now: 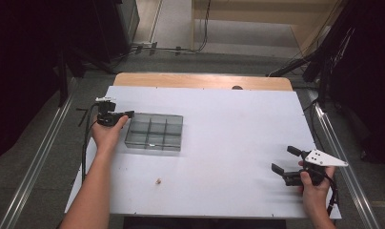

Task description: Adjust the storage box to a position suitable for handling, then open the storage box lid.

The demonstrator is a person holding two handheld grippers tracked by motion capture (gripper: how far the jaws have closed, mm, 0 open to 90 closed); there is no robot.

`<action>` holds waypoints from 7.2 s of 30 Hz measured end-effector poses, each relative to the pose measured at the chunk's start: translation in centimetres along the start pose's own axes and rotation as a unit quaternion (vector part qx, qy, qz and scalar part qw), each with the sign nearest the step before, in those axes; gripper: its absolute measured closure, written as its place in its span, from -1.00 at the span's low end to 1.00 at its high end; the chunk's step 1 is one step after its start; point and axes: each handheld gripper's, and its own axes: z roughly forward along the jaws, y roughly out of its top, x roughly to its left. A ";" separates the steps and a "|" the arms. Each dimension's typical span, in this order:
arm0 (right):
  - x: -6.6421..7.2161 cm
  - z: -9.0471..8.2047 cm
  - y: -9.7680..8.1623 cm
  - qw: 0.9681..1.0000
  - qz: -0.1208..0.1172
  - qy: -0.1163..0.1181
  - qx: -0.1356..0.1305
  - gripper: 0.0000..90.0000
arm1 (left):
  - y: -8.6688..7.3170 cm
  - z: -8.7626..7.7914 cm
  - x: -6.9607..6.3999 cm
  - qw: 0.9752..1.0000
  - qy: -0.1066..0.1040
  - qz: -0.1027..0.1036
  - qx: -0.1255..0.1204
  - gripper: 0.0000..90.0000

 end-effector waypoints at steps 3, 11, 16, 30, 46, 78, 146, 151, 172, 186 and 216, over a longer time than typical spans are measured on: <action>0.0 0.0 0.0 1.000 0.000 0.000 0.000 -1.00 | 0.0 0.3 -0.5 1.000 -0.004 0.005 0.004 1.00; 0.0 0.0 0.0 1.000 0.000 0.001 0.000 -1.00 | -0.1 1.0 -1.7 1.000 -0.015 0.012 0.006 1.00; 0.0 0.0 0.0 1.000 0.000 0.000 0.000 -1.00 | -0.1 1.4 -2.5 0.999 -0.026 0.019 0.011 1.00; 0.1 0.0 0.0 1.000 -0.003 0.002 -0.001 -1.00 | -0.2 1.9 -4.2 0.998 -0.044 0.036 0.014 1.00; 0.1 0.0 0.0 1.000 -0.005 0.003 -0.001 -1.00 | -0.9 2.3 -6.7 0.994 -0.086 0.053 0.029 1.00; 0.0 0.0 0.0 1.000 -0.002 0.002 -0.001 -1.00 | -7.0 -2.2 -11.5 0.994 -0.089 0.054 0.020 1.00; 8.6 4.2 3.8 0.991 -0.015 0.114 0.071 0.79 | -10.5 -2.7 -17.4 0.986 -0.130 0.101 0.027 1.00; 8.0 4.2 3.3 0.991 -0.010 0.114 0.074 0.95 | -10.5 -3.8 -17.4 0.984 -0.131 0.120 0.019 1.00; 8.0 6.4 2.6 0.983 -0.022 0.129 0.128 0.96 | -11.7 -4.0 -16.7 0.976 -0.160 0.135 0.058 1.00; 8.2 6.5 2.6 0.981 -0.041 0.140 0.125 0.97 | -11.8 -3.7 -17.4 0.972 -0.168 0.149 0.069 1.00; 8.5 5.9 3.4 0.985 -0.046 0.144 0.085 0.97 | -11.3 -4.5 -17.8 0.969 -0.191 0.158 0.017 1.00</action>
